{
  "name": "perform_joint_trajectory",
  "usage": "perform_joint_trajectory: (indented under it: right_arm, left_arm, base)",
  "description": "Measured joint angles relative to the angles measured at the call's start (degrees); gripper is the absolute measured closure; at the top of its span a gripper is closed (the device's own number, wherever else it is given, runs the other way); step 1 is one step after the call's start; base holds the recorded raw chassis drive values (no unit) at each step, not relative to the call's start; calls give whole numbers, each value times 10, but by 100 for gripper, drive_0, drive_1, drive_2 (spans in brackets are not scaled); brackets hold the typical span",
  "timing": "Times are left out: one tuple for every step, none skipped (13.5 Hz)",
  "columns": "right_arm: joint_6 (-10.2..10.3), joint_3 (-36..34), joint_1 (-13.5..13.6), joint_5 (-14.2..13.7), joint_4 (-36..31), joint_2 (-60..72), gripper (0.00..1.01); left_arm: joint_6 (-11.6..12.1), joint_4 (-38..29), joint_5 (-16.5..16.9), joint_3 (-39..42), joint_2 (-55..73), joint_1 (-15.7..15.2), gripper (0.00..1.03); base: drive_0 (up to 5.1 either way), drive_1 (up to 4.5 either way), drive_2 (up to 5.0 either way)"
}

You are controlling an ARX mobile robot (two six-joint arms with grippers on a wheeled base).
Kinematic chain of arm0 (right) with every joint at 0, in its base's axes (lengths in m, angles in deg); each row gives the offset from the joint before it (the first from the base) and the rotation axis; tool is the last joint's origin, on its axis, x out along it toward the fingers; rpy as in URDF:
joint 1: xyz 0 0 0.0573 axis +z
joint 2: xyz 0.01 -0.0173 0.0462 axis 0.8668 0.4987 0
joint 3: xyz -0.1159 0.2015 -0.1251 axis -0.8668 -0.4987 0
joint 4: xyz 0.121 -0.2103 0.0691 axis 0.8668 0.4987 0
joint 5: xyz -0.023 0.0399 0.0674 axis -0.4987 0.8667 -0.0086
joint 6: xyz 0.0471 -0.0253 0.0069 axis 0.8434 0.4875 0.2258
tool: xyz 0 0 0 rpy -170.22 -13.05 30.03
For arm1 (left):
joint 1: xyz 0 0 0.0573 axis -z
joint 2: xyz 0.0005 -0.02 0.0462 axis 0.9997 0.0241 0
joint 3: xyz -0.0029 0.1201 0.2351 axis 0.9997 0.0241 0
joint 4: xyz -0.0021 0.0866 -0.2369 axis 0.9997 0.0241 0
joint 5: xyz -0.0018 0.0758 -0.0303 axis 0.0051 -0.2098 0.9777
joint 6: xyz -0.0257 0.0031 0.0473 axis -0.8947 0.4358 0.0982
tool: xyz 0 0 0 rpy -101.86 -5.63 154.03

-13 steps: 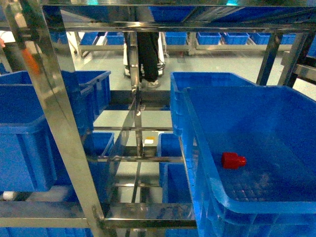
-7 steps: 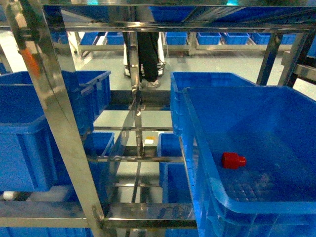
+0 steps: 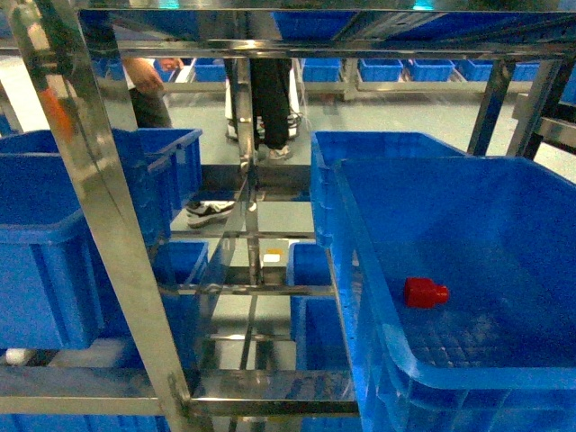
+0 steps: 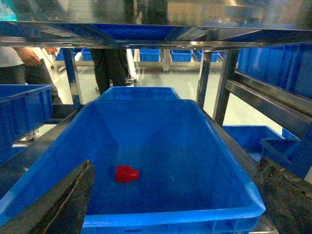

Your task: Pick red block from blue box to shelf

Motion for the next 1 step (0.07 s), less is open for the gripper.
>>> perform_joint_trajectory:
  right_arm:
    - [0, 0, 0, 0, 0, 0, 3]
  left_arm:
    - [0, 0, 0, 0, 0, 0, 5]
  base:
    - [0, 0, 0]
